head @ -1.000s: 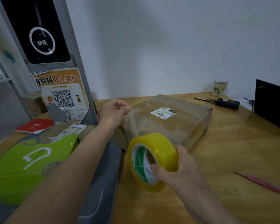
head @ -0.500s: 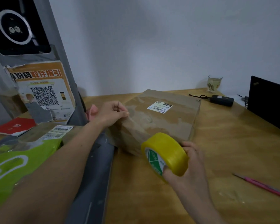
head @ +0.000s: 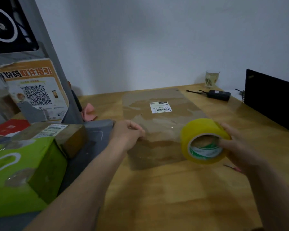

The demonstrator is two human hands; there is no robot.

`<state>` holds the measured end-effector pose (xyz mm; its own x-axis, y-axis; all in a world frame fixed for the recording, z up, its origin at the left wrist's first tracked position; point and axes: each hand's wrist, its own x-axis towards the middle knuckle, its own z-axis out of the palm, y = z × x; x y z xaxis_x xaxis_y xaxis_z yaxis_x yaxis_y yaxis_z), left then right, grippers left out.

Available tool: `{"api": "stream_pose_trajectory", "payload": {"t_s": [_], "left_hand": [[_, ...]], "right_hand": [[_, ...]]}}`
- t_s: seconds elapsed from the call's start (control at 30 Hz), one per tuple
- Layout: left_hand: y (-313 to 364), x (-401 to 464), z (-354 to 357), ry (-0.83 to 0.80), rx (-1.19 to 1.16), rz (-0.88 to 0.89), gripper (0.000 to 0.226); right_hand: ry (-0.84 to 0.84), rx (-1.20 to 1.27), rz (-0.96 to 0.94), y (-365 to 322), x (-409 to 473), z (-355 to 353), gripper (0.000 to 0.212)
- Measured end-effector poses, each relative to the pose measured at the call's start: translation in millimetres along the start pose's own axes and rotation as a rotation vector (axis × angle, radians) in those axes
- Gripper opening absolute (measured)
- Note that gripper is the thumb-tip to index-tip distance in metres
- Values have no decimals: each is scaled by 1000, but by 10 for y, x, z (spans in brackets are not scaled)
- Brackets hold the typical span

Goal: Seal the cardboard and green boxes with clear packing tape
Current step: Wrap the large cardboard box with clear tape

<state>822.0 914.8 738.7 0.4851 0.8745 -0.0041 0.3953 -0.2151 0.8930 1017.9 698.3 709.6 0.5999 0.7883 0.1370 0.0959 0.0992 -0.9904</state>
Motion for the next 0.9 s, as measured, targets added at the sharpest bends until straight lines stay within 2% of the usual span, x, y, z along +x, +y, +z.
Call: {"api": "stream_pose_trajectory", "payload": {"t_s": [0.13, 0.17, 0.23, 0.3, 0.33, 0.4, 0.47, 0.57, 0.7, 0.9], "left_hand": [[185, -204, -85, 94, -71, 89, 6], [280, -197, -116, 143, -96, 132, 6], [478, -90, -125, 193, -113, 207, 6], [652, 53, -52, 155, -142, 234, 14], [693, 139, 3, 116, -172, 239, 20], [689, 300, 124, 29, -181, 223, 24], [629, 426, 244, -38, -153, 202, 23], [547, 579, 369, -50, -127, 178, 24], [434, 763, 457, -83, -92, 152, 25], [375, 882, 577, -108, -75, 166, 31]], "right_hand": [[-37, -82, 54, -40, -138, -46, 116], [-37, -128, 63, -46, -210, -8, 112], [18, -239, 27, -54, -369, 108, 83], [135, -377, -44, -87, -534, 279, 47], [184, -434, -57, -125, -602, 363, 35], [221, -477, -23, -210, -697, 482, 36], [194, -439, 21, -332, -746, 556, 49], [110, -374, 6, -519, -780, 682, 66], [50, -287, -7, -537, -693, 817, 59], [143, -198, -19, -537, -542, 769, 58]]}}
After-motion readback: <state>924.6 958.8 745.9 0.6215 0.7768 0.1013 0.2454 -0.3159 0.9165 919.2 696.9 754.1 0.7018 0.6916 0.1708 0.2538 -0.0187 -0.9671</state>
